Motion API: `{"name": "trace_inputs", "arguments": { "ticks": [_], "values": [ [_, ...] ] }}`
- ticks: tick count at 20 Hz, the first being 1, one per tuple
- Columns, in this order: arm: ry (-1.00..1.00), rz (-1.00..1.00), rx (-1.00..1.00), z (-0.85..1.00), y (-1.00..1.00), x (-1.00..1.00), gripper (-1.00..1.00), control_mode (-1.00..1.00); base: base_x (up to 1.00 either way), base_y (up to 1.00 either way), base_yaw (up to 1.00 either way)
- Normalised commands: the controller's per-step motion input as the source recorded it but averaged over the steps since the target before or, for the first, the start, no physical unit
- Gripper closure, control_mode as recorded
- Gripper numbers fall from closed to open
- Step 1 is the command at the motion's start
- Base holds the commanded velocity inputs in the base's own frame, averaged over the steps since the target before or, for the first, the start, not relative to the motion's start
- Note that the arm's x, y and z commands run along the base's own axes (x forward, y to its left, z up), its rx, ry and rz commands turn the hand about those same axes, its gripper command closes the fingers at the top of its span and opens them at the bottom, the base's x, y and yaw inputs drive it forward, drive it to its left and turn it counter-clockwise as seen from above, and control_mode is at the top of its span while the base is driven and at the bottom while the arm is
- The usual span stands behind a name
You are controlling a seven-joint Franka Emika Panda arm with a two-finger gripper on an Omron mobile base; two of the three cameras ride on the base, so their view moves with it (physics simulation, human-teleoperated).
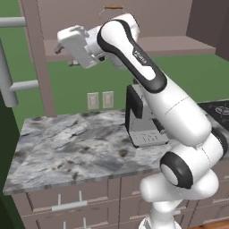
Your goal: Open the cabinet, pick the kettle from the cabinet, and place it in the sink.
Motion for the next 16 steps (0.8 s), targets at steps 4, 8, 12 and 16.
{"name": "trace_inputs", "arguments": {
  "ticks": [4, 8, 12, 16],
  "values": [
    [-0.06, -0.17, -0.06, 0.09, -0.55, 0.0, -1.0, -1.0, 0.0, 0.0, 0.0],
    [-0.08, -0.19, -0.11, 0.1, -0.52, 0.0, -1.0, -1.0, 0.0, 0.0, 0.0],
    [-0.02, -0.29, -0.13, 0.08, -0.44, 0.0, -1.0, -1.0, 0.0, 0.0, 0.0],
    [-0.05, -0.35, -0.14, 0.04, -0.39, 0.02, -1.0, -1.0, 0.0, 0.0, 0.0]
  ]
}}
